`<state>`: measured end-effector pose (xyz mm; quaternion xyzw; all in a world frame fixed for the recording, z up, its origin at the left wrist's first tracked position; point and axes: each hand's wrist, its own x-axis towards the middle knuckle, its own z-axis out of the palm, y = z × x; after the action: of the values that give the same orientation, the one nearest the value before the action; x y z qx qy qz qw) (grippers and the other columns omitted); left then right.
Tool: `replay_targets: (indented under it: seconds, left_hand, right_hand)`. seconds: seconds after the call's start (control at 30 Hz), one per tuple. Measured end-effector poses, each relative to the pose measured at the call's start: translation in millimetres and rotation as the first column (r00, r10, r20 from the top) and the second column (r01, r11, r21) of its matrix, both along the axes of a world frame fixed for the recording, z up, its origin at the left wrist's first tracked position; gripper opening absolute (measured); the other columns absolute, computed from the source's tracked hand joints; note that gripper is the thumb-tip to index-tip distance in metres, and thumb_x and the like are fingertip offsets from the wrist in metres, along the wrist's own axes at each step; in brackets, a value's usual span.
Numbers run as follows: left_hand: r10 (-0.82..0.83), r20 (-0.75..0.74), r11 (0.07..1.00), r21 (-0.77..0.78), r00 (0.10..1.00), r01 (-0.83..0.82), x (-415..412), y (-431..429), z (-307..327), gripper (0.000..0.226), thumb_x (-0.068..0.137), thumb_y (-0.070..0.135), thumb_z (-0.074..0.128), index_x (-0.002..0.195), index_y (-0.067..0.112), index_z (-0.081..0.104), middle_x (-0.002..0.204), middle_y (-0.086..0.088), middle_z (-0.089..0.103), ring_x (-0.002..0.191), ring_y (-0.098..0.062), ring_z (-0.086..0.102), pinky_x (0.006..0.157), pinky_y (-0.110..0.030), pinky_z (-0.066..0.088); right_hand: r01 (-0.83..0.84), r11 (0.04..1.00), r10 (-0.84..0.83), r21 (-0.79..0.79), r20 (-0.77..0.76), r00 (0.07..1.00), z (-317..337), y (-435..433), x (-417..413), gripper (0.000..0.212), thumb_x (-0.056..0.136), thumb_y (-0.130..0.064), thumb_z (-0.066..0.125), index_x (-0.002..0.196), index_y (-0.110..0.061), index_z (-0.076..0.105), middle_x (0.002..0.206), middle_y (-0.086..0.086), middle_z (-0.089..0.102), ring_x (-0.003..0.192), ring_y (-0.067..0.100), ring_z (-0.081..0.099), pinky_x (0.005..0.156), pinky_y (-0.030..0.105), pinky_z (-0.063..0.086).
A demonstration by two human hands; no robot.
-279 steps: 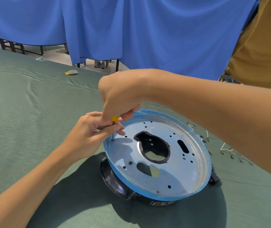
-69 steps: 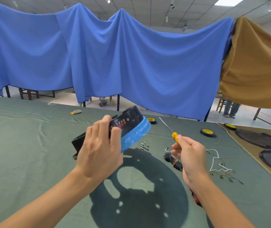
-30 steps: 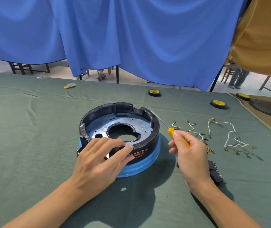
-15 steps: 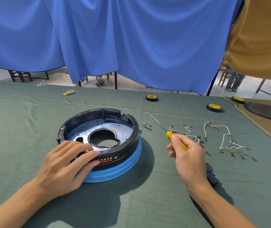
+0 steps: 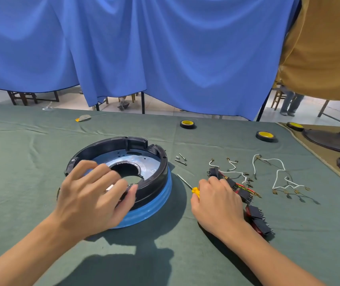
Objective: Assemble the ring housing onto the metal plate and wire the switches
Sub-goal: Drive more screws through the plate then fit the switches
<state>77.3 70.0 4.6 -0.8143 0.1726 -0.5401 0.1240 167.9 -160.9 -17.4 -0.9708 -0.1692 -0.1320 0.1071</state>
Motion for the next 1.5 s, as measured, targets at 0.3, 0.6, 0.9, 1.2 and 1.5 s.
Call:
replay_targets:
  seconds: [0.3, 0.6, 0.9, 1.2, 1.5]
  left_hand:
    - [0.36, -0.56, 0.838, -0.158, 0.746, -0.523, 63, -79, 17, 0.042, 0.097, 0.06, 0.034, 0.087, 0.019, 0.033, 0.084, 0.002, 0.052, 0.089, -0.023, 0.061, 0.061, -0.032, 0.026]
    - [0.436, -0.661, 0.828, 0.028, 0.61, -0.561, 66, -73, 13, 0.042, 0.067, 0.031, 0.083, 0.069, 0.02, 0.042, 0.047, 0.005, 0.028, 0.044, -0.024, 0.031, 0.045, -0.025, 0.005]
    - [0.063, -0.674, 0.807, -0.4, 0.736, -0.435, 51, -11, 53, 0.034, 0.083, 0.057, 0.061, 0.112, 0.039, 0.06, 0.09, 0.005, 0.069, 0.094, -0.033, 0.062, 0.075, -0.038, 0.047]
    - [-0.11, -0.528, 0.677, -0.66, 0.842, -0.325, 46, 33, 79, 0.027, 0.078, 0.04, 0.076, 0.103, 0.031, 0.071, 0.065, 0.02, 0.06, 0.066, -0.007, 0.057, 0.068, -0.032, 0.044]
    - [0.123, -0.652, 0.841, -0.332, 0.748, -0.427, 59, 8, 47, 0.035, 0.084, 0.06, 0.056, 0.113, 0.04, 0.058, 0.094, 0.005, 0.07, 0.091, -0.03, 0.061, 0.068, -0.036, 0.039]
  right_hand:
    - [-0.054, 0.996, 0.056, -0.064, 0.019, 0.998, -4, 0, 12, 0.027, 0.097, -0.041, 0.04, 0.108, -0.021, 0.053, 0.112, -0.003, 0.053, 0.111, 0.02, 0.048, 0.081, 0.032, 0.044]
    - [-0.057, 0.998, 0.058, -0.013, 0.049, 0.997, -12, -10, 13, 0.025, 0.096, -0.043, 0.044, 0.105, -0.023, 0.057, 0.107, -0.003, 0.056, 0.107, 0.021, 0.052, 0.082, 0.033, 0.044]
    - [-0.027, 1.0, 0.027, -0.015, 0.029, 0.999, -9, -8, 12, 0.026, 0.096, -0.046, 0.039, 0.105, -0.026, 0.052, 0.109, -0.006, 0.054, 0.108, 0.018, 0.049, 0.081, 0.031, 0.041]
    - [0.005, 0.997, 0.002, -0.075, 0.089, 0.996, -2, 6, 12, 0.032, 0.088, -0.048, 0.047, 0.101, -0.02, 0.057, 0.106, 0.002, 0.056, 0.106, 0.027, 0.05, 0.083, 0.04, 0.041]
    - [-0.399, 0.903, 0.415, -0.16, 0.083, 0.906, 15, 74, 60, 0.025, 0.095, -0.025, 0.047, 0.109, -0.012, 0.062, 0.114, 0.005, 0.058, 0.11, 0.03, 0.045, 0.086, 0.039, 0.034]
